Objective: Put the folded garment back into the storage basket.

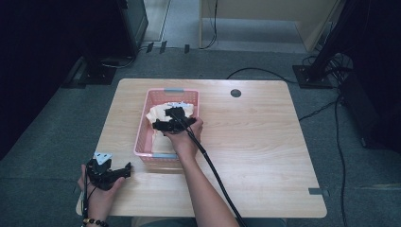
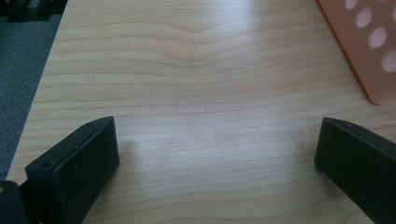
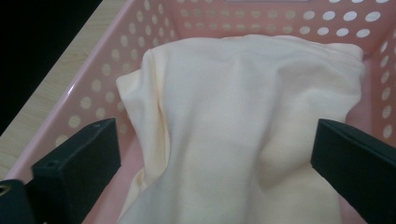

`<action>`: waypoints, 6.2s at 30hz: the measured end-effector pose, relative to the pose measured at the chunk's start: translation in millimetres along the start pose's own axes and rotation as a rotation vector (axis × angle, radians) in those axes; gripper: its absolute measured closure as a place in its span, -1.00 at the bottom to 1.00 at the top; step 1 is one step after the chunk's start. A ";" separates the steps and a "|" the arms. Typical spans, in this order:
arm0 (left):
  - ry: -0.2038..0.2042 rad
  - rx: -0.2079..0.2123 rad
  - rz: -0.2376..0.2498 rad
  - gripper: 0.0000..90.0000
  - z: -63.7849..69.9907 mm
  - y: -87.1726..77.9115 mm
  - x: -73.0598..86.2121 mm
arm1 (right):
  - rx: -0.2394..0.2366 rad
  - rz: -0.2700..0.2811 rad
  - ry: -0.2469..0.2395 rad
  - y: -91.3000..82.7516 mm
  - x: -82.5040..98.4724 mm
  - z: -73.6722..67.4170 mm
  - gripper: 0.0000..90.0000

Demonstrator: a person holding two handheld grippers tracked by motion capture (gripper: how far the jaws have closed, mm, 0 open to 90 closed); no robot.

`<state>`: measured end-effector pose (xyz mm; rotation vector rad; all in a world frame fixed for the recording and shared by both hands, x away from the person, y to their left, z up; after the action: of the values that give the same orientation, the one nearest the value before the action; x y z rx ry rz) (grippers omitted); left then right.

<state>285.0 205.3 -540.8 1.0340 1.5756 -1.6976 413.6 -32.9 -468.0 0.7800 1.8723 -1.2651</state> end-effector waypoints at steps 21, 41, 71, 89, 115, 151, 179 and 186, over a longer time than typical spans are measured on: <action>0.000 0.000 0.000 -1.00 0.0 0.0 0.0 | -0.011 0.099 -0.020 -29.1 -16.5 22.5 -1.00; 0.000 0.000 0.000 -1.00 0.0 0.0 0.0 | 0.083 0.131 0.010 -48.9 -13.5 81.2 -1.00; 0.000 0.000 0.000 -1.00 0.0 0.0 0.0 | 0.193 0.124 0.040 -60.7 12.2 156.9 -1.00; 0.000 0.000 0.000 -1.00 0.1 0.0 0.0 | 0.244 0.090 0.006 -62.5 37.4 186.7 -1.00; 0.001 0.000 -0.001 -1.00 0.0 -0.1 0.0 | 0.278 0.059 -0.003 -64.3 66.0 208.9 -1.00; 0.001 0.000 0.000 -1.00 0.0 -0.1 0.1 | 0.378 0.027 -0.034 -86.2 74.9 231.6 -1.00; 0.002 0.000 0.000 -1.00 0.0 -0.1 0.2 | 0.399 0.032 -0.022 -107.1 81.4 254.0 -1.00; 0.001 0.000 0.000 -1.00 0.0 -0.1 0.2 | 0.399 0.033 -0.020 -110.7 82.8 256.9 -1.00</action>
<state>284.8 205.3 -540.8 1.0354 1.5766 -1.6978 339.9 -304.4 -545.4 0.9938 1.6019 -1.6448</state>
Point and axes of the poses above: each handheld gripper's, and its own axes: y roughly forward along the jaws, x roughly out of its underside, z roughly to its right, the point moved 2 cm from there along y, roughly forward along the jaws, and after that the axes turned 12 degrees about z, right-handed, at the moved point
